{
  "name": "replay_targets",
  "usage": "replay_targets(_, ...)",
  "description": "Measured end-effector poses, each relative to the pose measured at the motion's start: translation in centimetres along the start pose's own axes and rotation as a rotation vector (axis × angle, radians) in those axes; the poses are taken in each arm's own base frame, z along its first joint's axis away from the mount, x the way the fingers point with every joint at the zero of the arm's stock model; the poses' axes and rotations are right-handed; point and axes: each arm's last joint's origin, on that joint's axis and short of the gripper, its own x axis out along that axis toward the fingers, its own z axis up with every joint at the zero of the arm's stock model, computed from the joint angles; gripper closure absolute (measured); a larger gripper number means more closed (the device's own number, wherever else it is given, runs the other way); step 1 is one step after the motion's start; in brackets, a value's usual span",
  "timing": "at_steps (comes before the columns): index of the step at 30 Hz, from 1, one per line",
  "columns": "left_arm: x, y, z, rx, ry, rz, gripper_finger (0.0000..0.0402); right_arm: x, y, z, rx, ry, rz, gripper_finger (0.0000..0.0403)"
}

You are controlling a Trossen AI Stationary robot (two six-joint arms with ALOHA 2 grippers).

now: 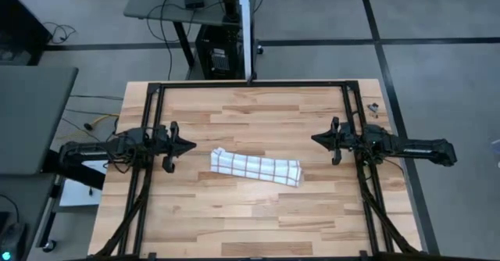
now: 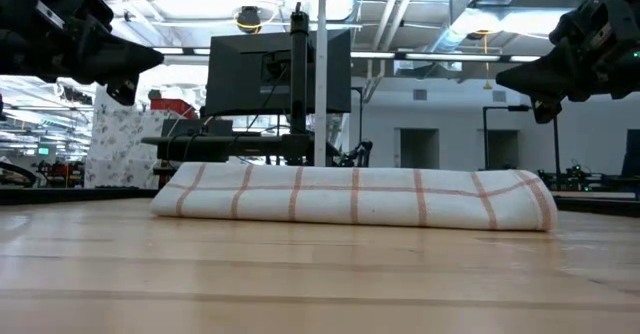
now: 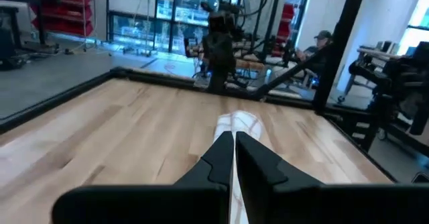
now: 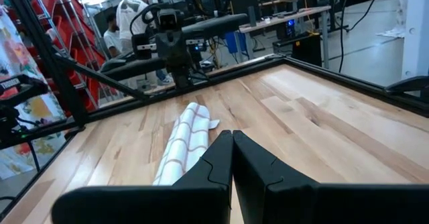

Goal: Roll towel
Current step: Return to Home Position

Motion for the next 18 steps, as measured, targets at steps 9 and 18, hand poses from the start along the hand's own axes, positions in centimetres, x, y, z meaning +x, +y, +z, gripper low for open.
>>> replay_targets(9,0.01,0.0,-0.04,-0.001,0.002,-0.001,0.04,0.0,0.0,-0.01,0.0,0.0,0.0,0.0403)
replay_targets(18,0.03,0.01,-0.08,-0.001,0.006,0.0,0.04,0.0,0.0,-0.01,0.0,0.0,0.0,0.0403)
